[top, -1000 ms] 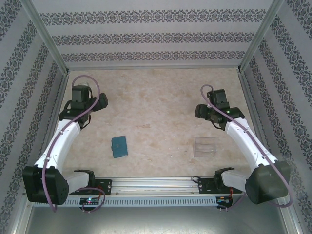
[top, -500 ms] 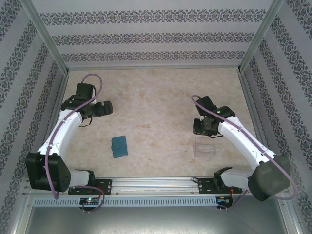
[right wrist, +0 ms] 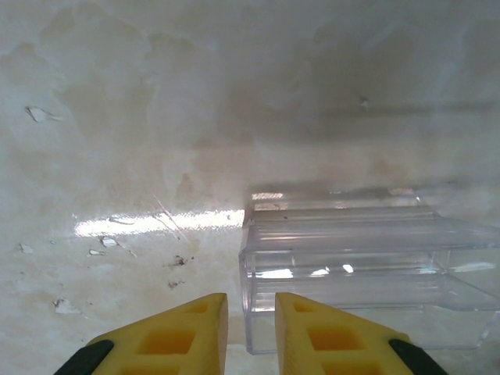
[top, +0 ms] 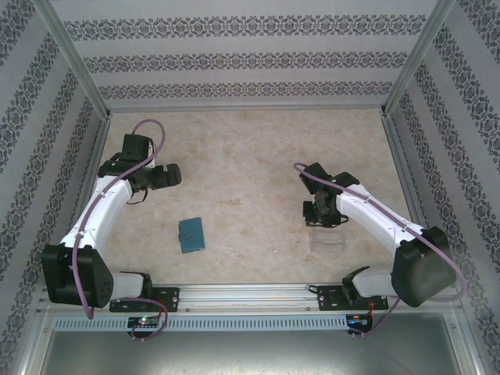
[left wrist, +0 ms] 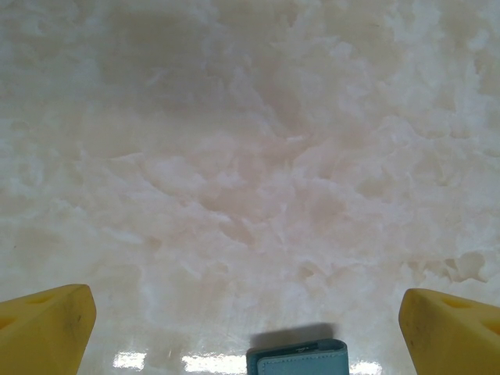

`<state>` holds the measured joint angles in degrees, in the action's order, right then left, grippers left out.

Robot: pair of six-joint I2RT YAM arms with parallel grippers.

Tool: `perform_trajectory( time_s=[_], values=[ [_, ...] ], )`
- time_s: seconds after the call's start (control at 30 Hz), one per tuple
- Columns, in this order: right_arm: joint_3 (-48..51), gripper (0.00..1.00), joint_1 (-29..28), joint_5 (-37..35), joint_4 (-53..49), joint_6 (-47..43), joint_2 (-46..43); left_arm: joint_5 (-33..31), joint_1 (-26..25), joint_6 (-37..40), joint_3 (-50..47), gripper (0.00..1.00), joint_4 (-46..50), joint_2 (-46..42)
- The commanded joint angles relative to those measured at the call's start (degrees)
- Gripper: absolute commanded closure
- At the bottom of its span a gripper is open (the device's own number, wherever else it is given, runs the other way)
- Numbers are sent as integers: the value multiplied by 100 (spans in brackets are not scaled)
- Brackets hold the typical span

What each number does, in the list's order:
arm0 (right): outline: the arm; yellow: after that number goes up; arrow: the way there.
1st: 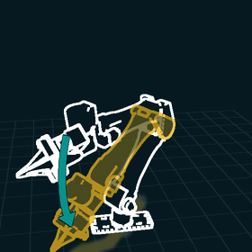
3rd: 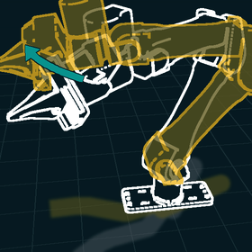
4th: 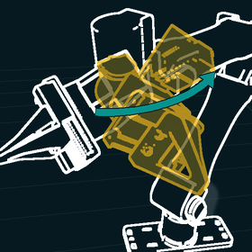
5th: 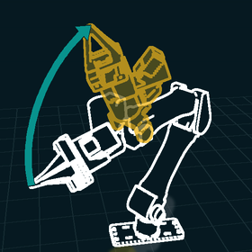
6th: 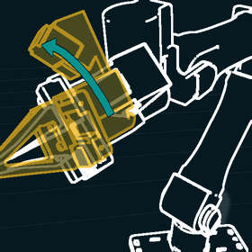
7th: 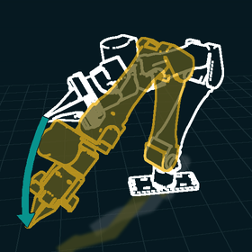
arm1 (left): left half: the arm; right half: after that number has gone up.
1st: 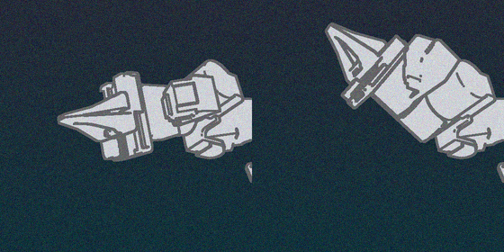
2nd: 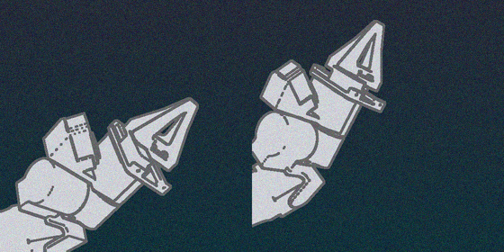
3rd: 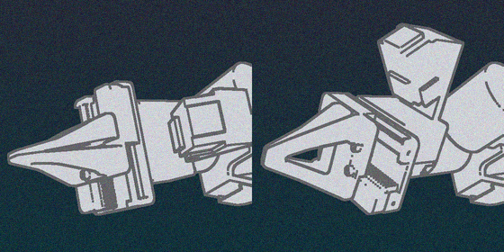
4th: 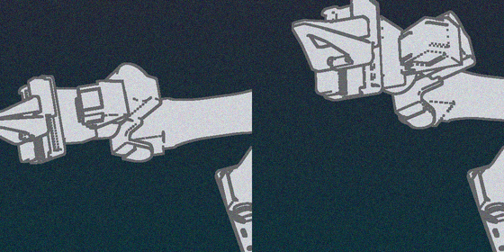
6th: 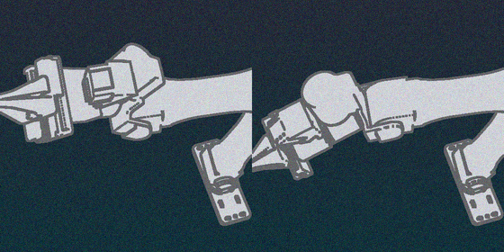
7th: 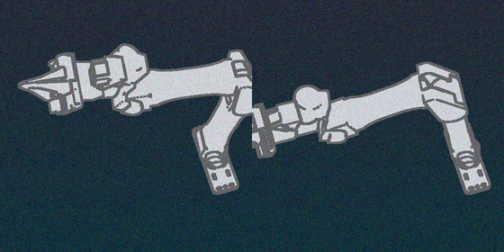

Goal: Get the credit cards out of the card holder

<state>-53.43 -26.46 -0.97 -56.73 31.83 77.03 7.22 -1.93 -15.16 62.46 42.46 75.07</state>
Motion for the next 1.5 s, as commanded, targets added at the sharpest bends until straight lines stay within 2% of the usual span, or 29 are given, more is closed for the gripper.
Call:
perform_trajectory(
  time_s=[0.0, 0.47, 1.0, 1.23, 1.47],
  values=[
    [111, 78, -52, 76, 26, 134, 100, -100, -34, 131, -77, 0, 184, -40],
    [232, 82, -52, 162, 206, 120, 379, -115, -26, 103, -94, 0, 174, -54],
    [117, 93, -81, 56, 89, 138, 409, -116, -9, 74, -102, 0, 149, -80],
    [-602, 95, -263, -220, -213, 322, 620, -98, 2, 66, -122, 0, 136, -106],
    [-2079, 100, -666, -492, -479, 623, 1635, -102, 9, 85, -116, 0, 140, -106]
  ],
)
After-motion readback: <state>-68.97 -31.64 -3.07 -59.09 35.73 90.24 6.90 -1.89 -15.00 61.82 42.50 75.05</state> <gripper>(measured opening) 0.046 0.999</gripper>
